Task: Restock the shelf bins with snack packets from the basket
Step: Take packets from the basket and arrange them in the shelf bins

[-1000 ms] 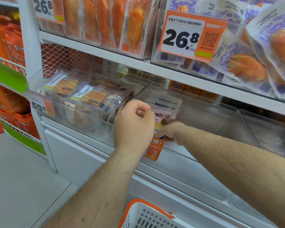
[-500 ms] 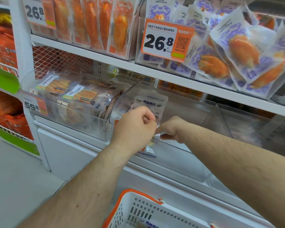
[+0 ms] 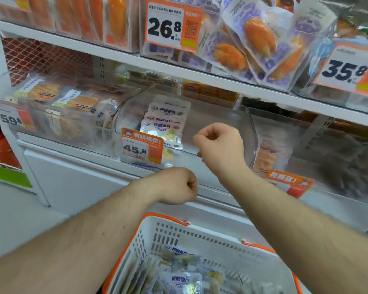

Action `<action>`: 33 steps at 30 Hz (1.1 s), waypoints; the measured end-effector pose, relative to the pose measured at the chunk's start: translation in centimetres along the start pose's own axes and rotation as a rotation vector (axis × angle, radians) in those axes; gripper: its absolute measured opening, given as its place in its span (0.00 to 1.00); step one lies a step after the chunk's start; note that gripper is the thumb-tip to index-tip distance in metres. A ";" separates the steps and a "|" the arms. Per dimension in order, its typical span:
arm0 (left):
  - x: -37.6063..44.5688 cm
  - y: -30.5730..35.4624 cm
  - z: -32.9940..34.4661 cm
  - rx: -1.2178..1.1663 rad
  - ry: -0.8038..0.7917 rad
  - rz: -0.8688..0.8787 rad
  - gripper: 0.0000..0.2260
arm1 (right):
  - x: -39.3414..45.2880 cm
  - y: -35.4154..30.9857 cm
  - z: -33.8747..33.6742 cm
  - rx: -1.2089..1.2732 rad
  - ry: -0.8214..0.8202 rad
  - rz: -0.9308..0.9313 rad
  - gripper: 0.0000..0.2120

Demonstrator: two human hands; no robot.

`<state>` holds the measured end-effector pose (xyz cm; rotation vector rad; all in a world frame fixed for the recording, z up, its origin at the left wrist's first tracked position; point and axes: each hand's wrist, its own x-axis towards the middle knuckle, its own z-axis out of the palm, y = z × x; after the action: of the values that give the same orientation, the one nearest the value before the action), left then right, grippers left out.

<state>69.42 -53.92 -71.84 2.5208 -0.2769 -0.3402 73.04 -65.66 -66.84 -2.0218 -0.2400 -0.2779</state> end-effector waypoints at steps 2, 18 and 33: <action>0.1 0.0 1.0 0.052 -0.105 -0.009 0.06 | -1.7 1.1 -0.2 0.014 -0.013 -0.021 0.10; 2.4 -0.4 6.9 0.231 -0.462 -0.127 0.07 | -11.7 25.1 3.5 -0.529 -0.755 0.670 0.10; 1.9 -0.1 6.0 0.244 -0.436 -0.118 0.08 | -13.8 27.7 4.3 -0.575 -0.757 0.695 0.08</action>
<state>69.48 -57.47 -77.00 2.6837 -0.3544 -0.9590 68.28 -74.85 -96.30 -2.5516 0.1111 0.9673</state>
